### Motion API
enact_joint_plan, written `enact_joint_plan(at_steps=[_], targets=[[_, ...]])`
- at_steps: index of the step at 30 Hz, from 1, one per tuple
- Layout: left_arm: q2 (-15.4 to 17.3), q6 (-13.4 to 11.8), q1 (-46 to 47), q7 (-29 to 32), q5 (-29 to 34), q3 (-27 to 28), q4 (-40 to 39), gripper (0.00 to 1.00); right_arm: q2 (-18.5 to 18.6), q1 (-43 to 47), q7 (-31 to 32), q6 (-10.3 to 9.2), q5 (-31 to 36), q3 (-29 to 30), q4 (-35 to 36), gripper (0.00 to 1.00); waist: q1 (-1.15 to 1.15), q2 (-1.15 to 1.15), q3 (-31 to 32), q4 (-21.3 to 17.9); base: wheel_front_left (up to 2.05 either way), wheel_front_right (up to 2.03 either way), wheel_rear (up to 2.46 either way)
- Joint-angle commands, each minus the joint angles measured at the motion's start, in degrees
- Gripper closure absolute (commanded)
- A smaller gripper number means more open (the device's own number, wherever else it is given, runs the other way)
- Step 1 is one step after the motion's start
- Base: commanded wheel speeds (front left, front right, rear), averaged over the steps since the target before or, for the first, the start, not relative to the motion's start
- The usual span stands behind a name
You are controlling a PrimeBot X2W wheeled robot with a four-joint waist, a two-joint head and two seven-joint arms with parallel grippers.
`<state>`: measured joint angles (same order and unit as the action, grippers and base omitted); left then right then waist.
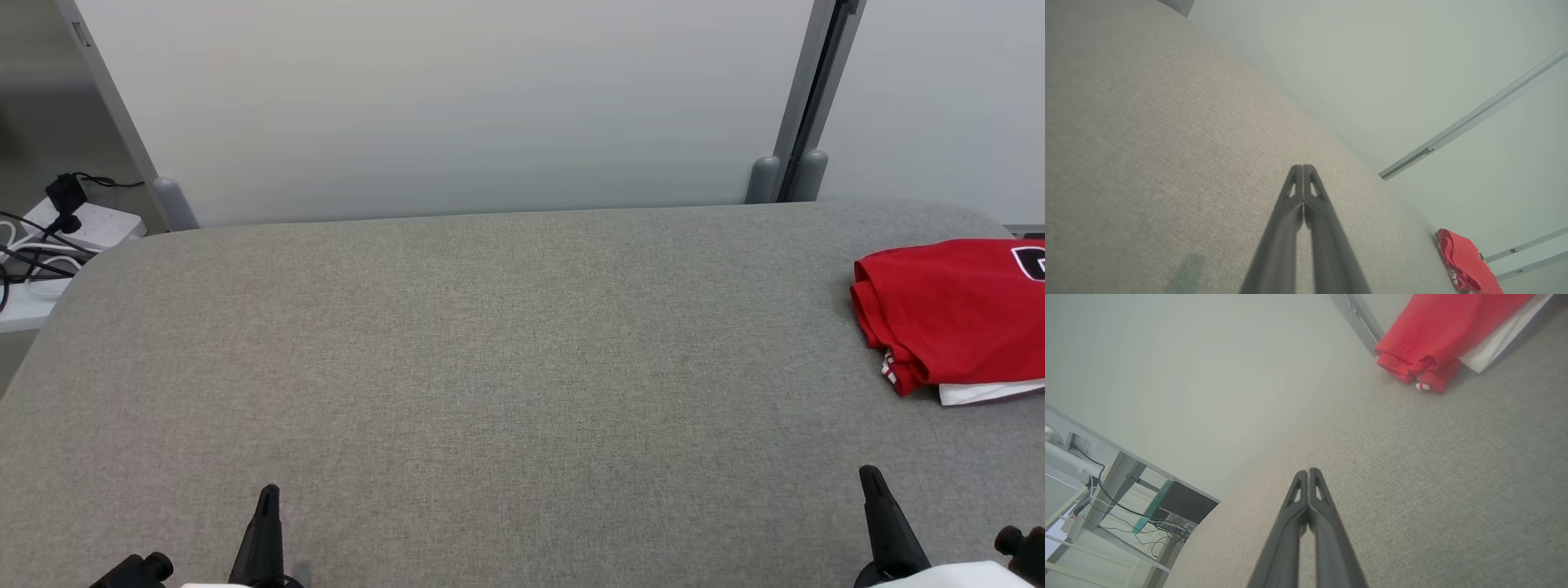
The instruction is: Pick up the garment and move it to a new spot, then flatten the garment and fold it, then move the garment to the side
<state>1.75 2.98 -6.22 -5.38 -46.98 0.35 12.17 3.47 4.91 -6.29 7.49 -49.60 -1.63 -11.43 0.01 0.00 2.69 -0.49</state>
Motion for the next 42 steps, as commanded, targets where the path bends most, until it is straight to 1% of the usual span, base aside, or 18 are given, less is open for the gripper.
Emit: enact_joint_plan(at_steps=[1,42], targets=[[0.7,0.5,3.2,0.2,-1.6,1.2,-1.1,1.00,0.7,-2.6,0.4,0.01,-1.5,0.1,1.3,1.00,0.00,0.00,0.0,0.0,0.00,0.00,0.00],[0.9,2.8,8.5,7.0,-26.9,4.1,0.6,1.00,0.5,-7.5,6.9,0.00,-26.0,4.0,-0.9,1.00,0.00,0.00,-1.7,0.3,0.00,0.00,0.00]])
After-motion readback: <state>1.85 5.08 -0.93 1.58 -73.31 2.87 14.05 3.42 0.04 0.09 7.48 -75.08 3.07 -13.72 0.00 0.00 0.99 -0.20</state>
